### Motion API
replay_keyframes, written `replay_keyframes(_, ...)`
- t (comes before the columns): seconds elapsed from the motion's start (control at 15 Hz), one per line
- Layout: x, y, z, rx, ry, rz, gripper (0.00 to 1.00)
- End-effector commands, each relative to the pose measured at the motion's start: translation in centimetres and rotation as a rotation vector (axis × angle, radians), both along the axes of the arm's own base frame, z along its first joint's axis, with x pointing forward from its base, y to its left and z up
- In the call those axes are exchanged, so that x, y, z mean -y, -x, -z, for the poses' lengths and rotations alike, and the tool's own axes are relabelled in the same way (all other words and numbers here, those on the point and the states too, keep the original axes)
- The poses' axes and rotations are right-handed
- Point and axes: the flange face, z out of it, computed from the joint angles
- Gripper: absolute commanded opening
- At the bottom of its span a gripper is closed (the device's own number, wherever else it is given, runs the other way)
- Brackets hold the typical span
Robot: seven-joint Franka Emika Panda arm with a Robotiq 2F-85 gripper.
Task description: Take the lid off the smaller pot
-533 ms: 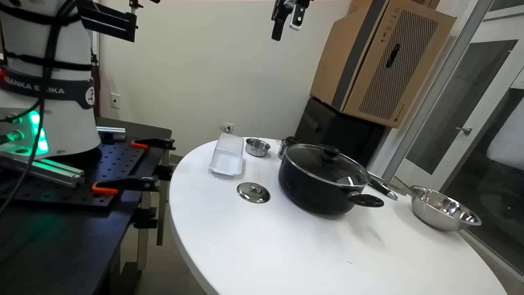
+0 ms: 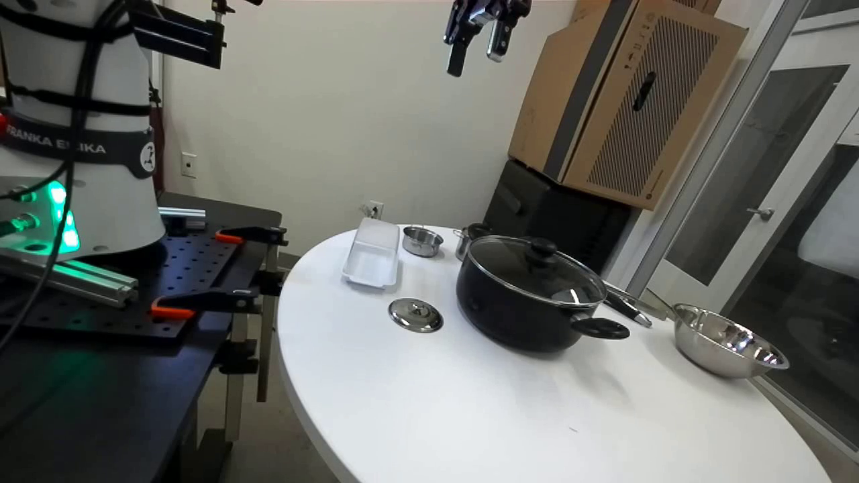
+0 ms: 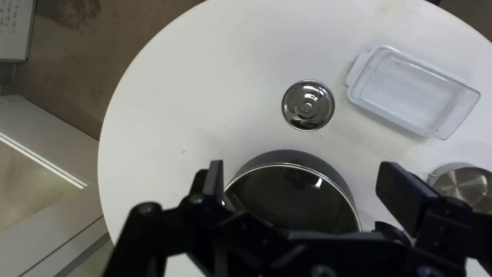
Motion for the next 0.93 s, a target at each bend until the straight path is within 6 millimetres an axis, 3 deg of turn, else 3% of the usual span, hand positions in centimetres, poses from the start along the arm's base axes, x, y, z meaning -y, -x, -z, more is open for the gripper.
replay_keyframes(0.0,-2.6,-4.8,2.5,-0.07,0.038,-0.181,1.0)
replay_keyframes(0.4,-9.4,-10.2,8.7,-0.193,0.035,-0.471,1.0)
replay_keyframes(0.53,-11.2,-11.4,9.9,-0.243,0.045,-0.562,1.0)
replay_keyframes(0.6,-11.7,-11.9,10.2,-0.278,0.063,-0.597,1.0)
replay_keyframes(0.67,-10.7,-10.0,10.0,-0.227,0.033,-0.523,1.0)
replay_keyframes(0.87,-11.1,-10.4,10.8,-0.24,0.031,-0.53,1.0)
